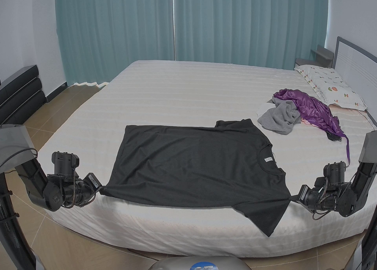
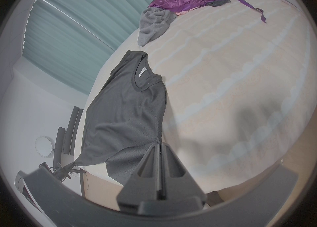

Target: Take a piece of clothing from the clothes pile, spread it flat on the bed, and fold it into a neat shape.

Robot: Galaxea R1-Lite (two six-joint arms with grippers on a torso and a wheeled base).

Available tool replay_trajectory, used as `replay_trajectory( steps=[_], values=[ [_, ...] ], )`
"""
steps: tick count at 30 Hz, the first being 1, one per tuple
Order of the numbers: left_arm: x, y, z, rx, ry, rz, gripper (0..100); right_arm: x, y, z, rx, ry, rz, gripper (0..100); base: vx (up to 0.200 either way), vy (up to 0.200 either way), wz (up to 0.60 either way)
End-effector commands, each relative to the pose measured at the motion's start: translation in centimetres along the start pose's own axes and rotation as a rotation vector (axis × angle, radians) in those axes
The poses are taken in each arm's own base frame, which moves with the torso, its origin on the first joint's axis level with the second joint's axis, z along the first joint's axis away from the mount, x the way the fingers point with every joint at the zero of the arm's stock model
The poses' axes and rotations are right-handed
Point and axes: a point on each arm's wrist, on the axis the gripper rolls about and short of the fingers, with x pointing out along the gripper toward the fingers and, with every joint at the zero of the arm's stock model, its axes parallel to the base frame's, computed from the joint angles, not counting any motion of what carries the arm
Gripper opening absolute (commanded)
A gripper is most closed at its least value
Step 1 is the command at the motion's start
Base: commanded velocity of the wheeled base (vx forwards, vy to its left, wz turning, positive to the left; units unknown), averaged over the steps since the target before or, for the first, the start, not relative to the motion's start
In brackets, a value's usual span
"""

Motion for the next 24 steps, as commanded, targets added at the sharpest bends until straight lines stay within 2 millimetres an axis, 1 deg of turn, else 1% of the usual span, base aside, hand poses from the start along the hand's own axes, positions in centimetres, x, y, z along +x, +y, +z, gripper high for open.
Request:
replay_trajectory(
  steps=[1,5,11,12,16,19,22,23,24],
  values=[
    [-0.3,-0.1,0.1,0.001,-0.006,-0.006,0,-0.5,0.0,0.2,-0.002,-0.015,0.005,0,0.000,0.000,0.00],
    [-0.3,-0.1,0.1,0.001,-0.007,-0.007,0,0.0,0.0,0.5,-0.001,-0.022,0.009,0,0.000,0.000,0.00],
    [0.1,-0.3,0.3,-0.007,-0.014,-0.014,0,1.2,0.5,1.5,-0.003,-0.045,0.032,0,0.000,0.000,0.00],
    [0.2,-0.5,0.5,-0.008,-0.019,-0.019,0,1.7,0.8,2.0,-0.008,-0.054,0.045,0,0.000,0.000,0.00],
    [0.2,-0.5,0.5,-0.006,-0.026,-0.026,0,2.7,0.8,2.3,-0.005,-0.056,0.047,0,0.000,0.000,0.00],
    [0.1,-0.3,0.3,-0.002,-0.019,-0.019,0,3.4,0.7,2.4,0.027,-0.054,0.048,0,0.000,0.000,0.00],
    [-0.1,0.0,0.0,0.000,-0.010,-0.012,0,3.5,0.7,2.5,0.082,-0.050,0.057,0,0.000,0.000,0.00],
    [-0.3,0.0,0.0,0.000,-0.011,-0.013,100,3.6,0.6,2.4,0.097,-0.045,0.055,0,0.000,0.000,0.00],
    [-0.3,0.0,-0.1,0.000,-0.010,-0.012,100,3.7,0.6,2.4,0.102,-0.046,0.054,0,0.000,0.000,0.00]
  ],
)
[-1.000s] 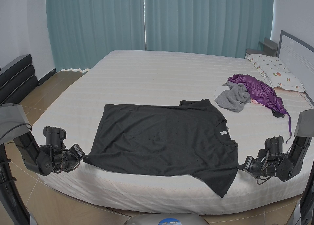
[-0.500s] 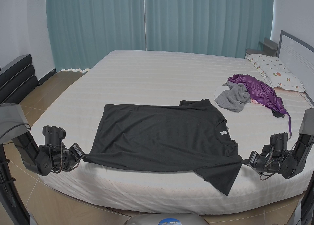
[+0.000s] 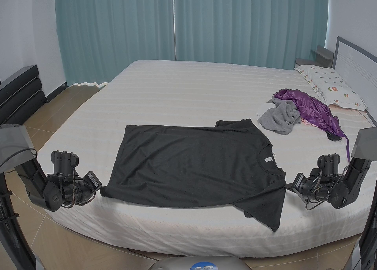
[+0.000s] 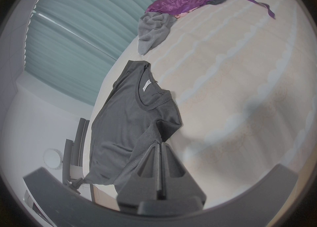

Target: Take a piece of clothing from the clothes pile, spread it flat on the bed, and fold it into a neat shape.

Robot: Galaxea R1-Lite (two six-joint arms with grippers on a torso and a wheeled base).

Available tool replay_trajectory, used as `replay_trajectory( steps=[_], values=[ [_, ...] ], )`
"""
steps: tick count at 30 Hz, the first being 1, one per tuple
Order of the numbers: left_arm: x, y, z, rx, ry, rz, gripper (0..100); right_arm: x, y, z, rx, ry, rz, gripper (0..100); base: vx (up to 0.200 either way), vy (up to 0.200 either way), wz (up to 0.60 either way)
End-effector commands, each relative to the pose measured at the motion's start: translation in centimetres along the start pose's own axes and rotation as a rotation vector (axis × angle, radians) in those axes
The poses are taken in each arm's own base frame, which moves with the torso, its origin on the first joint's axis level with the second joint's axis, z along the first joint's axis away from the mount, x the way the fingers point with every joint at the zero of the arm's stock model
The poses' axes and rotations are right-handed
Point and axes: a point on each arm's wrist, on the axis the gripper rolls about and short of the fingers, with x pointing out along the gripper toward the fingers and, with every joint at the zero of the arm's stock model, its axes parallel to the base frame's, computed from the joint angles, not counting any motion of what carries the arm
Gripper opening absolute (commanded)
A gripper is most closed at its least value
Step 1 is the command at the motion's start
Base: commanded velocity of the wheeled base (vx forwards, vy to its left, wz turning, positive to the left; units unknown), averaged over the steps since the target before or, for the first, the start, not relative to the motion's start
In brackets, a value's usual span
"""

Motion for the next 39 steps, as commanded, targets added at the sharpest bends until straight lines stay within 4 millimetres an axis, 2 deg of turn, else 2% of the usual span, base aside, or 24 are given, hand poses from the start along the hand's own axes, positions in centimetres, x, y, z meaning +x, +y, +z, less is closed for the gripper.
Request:
replay_trajectory(
  steps=[1,6,9,12,16,19,25,26,31,39],
  values=[
    [-0.3,0.2,-0.2,0.001,0.008,0.007,100,0.7,-0.4,-0.3,0.018,0.011,-0.007,0,0.000,0.000,0.00],
    [-0.9,0.6,-0.3,0.019,0.013,0.010,100,1.0,-1.1,-0.5,0.023,-0.001,-0.003,0,0.000,0.000,0.00],
    [-1.0,1.4,-1.3,0.084,0.055,0.032,100,1.2,-1.5,-0.6,0.029,0.001,-0.009,0,0.000,0.000,0.00],
    [0.0,1.7,-1.6,0.102,0.082,0.037,100,1.2,-1.6,-0.6,0.031,0.000,-0.008,0,0.000,0.000,0.00],
    [2.1,1.2,-0.9,0.105,0.021,-0.012,100,1.1,-1.6,-0.6,0.045,0.002,-0.008,0,0.000,0.000,0.00],
    [2.7,1.1,-0.8,0.100,0.007,-0.023,100,0.9,-1.5,-0.7,0.062,0.003,-0.005,0,0.000,0.000,0.00],
    [2.7,1.2,-0.9,0.074,0.016,-0.026,100,0.6,-1.7,-1.0,0.060,0.002,-0.002,0,0.000,0.000,0.00],
    [2.7,1.2,-0.9,0.068,0.015,-0.027,100,0.5,-1.6,-1.0,0.059,-0.005,0.004,100,0.000,0.000,0.00],
    [2.5,1.3,-1.0,0.063,0.017,-0.025,100,-0.1,-1.4,-1.1,0.049,-0.031,0.027,100,0.000,0.000,0.00],
    [1.5,1.1,-0.9,0.009,0.008,-0.032,100,-3.3,-0.5,-2.1,0.019,-0.045,0.058,100,0.000,0.000,0.00]
  ],
)
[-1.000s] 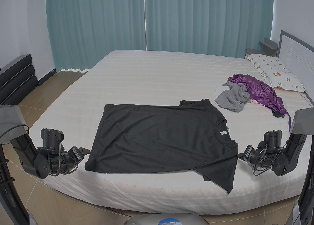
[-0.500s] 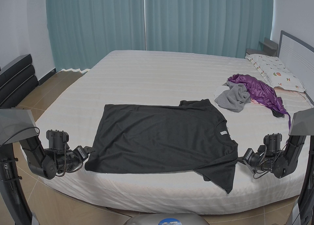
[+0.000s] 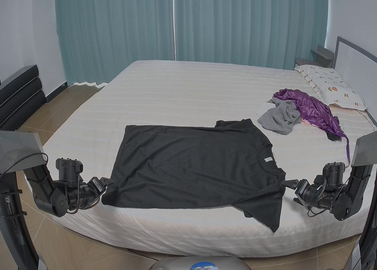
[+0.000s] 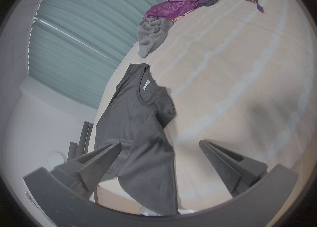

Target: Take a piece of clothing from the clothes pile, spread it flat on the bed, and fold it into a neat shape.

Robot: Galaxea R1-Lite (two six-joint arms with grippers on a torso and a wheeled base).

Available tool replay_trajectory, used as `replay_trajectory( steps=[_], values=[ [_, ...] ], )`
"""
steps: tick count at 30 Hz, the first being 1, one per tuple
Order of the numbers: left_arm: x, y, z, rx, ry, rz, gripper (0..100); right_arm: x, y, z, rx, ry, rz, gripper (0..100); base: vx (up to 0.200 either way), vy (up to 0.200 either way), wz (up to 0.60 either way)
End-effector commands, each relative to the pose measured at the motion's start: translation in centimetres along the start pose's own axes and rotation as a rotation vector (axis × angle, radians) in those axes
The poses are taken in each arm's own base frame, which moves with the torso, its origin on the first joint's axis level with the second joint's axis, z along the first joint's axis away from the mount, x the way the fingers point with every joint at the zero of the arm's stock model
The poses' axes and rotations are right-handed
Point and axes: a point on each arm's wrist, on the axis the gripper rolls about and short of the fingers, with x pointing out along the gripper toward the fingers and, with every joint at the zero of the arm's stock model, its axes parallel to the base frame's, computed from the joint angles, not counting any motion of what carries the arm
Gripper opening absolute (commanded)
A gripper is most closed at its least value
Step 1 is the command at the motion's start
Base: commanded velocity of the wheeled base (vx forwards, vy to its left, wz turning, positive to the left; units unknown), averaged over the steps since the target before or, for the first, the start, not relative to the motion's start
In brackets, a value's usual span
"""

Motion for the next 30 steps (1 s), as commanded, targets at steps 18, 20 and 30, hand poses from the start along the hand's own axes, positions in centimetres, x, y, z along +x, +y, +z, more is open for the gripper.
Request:
replay_trajectory(
  steps=[18,20,30],
  values=[
    [-1.7,-0.1,-1.0,-0.016,0.043,-0.020,100,0.0,0.5,-3.7,-0.140,0.126,0.036,100,0.000,0.000,0.00],
    [-2.0,-0.3,-0.8,-0.015,0.034,-0.029,100,0.8,0.5,-3.2,-0.144,0.105,0.044,100,0.000,0.000,0.00],
    [-2.1,-0.5,-0.7,-0.010,0.027,-0.037,100,3.1,0.5,-2.4,-0.154,0.039,0.020,0,0.000,0.000,0.00]
  ],
)
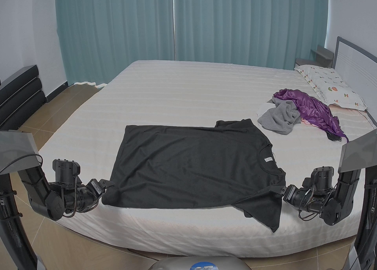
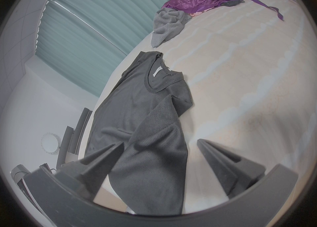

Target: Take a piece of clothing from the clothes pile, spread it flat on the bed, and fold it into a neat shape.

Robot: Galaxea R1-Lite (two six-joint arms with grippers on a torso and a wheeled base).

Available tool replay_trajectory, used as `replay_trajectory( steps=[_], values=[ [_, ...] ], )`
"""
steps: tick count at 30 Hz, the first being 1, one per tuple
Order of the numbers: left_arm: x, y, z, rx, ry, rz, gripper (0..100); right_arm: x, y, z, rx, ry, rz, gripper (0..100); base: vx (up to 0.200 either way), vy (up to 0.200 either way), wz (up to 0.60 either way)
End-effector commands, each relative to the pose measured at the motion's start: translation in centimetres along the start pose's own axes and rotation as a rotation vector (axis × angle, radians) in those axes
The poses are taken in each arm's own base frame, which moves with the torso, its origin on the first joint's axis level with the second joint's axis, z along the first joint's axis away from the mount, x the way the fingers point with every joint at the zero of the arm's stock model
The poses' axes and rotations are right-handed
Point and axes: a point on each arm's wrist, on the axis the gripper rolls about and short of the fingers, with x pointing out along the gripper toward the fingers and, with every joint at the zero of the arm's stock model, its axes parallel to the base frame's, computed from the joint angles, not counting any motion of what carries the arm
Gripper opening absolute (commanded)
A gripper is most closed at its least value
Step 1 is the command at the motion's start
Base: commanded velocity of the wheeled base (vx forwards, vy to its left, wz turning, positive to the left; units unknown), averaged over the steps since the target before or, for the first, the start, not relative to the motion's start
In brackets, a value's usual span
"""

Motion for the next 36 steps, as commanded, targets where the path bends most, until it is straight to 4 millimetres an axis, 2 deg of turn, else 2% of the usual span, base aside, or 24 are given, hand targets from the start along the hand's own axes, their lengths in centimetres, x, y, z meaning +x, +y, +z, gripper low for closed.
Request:
replay_trajectory(
  steps=[1,14,19,28,29,33,36],
  values=[
    [-0.2,-0.2,0.2,0.002,-0.008,-0.007,100,1.0,-0.1,0.0,-0.002,0.000,0.005,0,0.000,0.000,0.00],
    [0.0,0.1,-0.2,-0.001,0.009,0.007,100,2.3,1.0,2.5,-0.014,-0.093,0.065,0,0.000,0.000,0.00],
    [0.1,-0.1,-0.6,0.008,0.020,0.002,100,3.8,0.9,3.6,-0.008,-0.105,0.061,0,0.000,0.000,0.00],
    [0.1,-0.1,-0.6,0.007,0.021,0.003,100,6.2,0.8,4.1,-0.014,-0.104,0.065,0,0.000,0.000,0.00],
    [0.1,-0.1,-0.6,0.007,0.021,0.003,100,6.4,0.9,4.2,-0.015,-0.107,0.068,100,0.000,0.000,0.00],
    [0.1,-0.1,-0.6,0.007,0.022,0.004,100,6.9,0.9,4.3,-0.018,-0.110,0.074,100,0.000,0.000,0.00],
    [0.2,0.0,-0.7,0.007,0.025,0.007,100,6.1,1.1,4.7,-0.018,-0.127,0.076,100,0.000,0.000,0.00]
  ],
)
